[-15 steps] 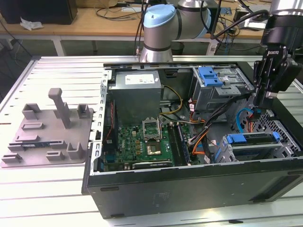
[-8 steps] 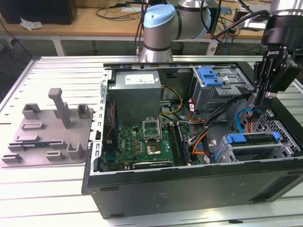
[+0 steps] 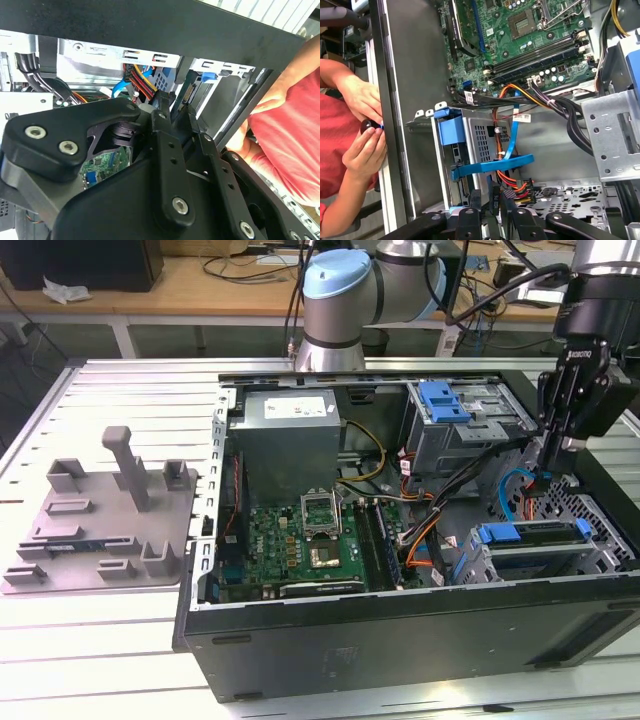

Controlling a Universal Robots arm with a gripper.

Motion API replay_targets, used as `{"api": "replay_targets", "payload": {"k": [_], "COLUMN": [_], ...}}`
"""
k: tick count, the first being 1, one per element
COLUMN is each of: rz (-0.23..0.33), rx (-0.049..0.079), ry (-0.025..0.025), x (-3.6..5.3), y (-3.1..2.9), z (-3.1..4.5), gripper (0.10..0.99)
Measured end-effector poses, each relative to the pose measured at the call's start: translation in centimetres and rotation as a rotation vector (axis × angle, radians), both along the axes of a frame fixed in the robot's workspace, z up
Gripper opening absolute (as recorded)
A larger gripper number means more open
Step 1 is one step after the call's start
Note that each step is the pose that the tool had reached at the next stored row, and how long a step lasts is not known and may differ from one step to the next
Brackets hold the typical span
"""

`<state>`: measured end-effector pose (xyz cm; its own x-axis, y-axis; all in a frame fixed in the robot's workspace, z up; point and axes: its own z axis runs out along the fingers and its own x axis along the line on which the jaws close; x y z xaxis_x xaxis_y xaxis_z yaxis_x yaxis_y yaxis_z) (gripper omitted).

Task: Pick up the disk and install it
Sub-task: 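Insert the first disk wire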

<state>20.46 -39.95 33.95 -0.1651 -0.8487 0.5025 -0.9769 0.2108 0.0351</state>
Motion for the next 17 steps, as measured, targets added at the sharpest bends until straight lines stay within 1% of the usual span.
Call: {"api": "replay_targets", "payload": {"k": [2,4,12,14,17], "rz": [0.0,0.0,-0.001,-0.001,-0.001], "rx": [0.0,0.0,0.0,0.0,0.0], "ry": [-0.0014,-0.004,-0.0074,-0.0088,-0.0094], "x": [-0.1,-0.23,-0.23,-0.23,-0.23], "y": [-0.01,-0.02,-0.07,-0.07,-0.07], "z": [-0.06,-0.13,-0.51,-0.56,-0.59], "gripper": [0.29,0.29,0.29,0.29,0.29]}}
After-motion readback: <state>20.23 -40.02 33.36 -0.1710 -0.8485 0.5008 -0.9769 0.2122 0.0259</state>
